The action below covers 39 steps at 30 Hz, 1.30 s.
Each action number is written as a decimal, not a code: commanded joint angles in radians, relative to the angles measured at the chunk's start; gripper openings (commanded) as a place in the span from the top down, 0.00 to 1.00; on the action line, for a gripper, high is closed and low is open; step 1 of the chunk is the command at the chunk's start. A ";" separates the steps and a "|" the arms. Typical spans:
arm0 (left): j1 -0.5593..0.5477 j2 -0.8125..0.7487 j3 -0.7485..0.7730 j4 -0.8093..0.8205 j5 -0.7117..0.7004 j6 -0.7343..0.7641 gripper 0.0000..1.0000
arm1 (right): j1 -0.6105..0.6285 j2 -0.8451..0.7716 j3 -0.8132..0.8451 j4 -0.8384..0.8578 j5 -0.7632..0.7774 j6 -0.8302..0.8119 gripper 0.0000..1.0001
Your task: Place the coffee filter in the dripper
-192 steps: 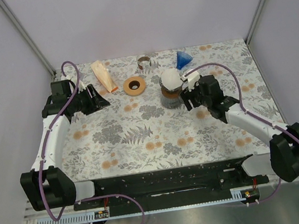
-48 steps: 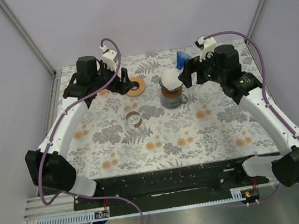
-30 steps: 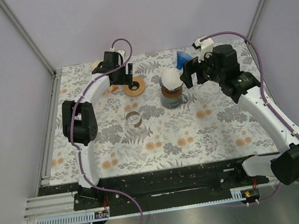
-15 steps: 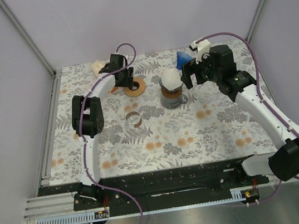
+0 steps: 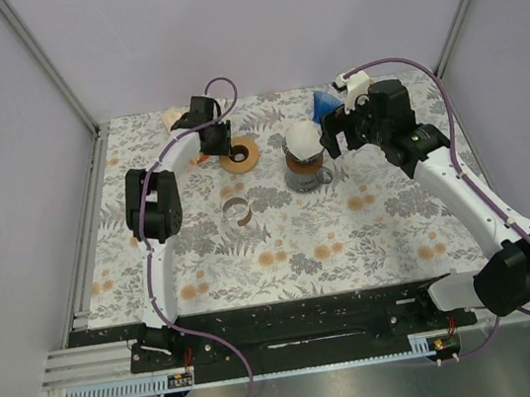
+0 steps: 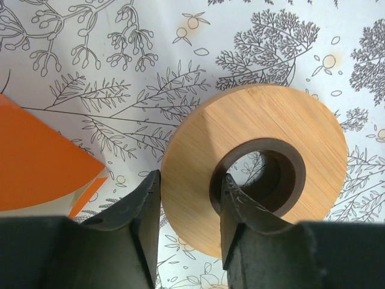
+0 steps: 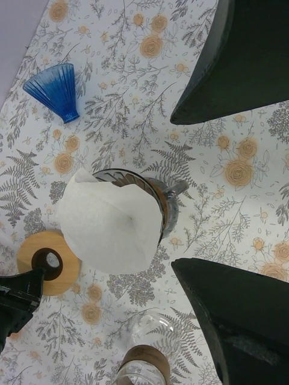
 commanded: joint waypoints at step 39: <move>-0.115 -0.840 -0.504 -0.311 0.208 0.189 1.00 | 0.020 -0.276 -0.040 -0.063 -0.135 0.234 0.00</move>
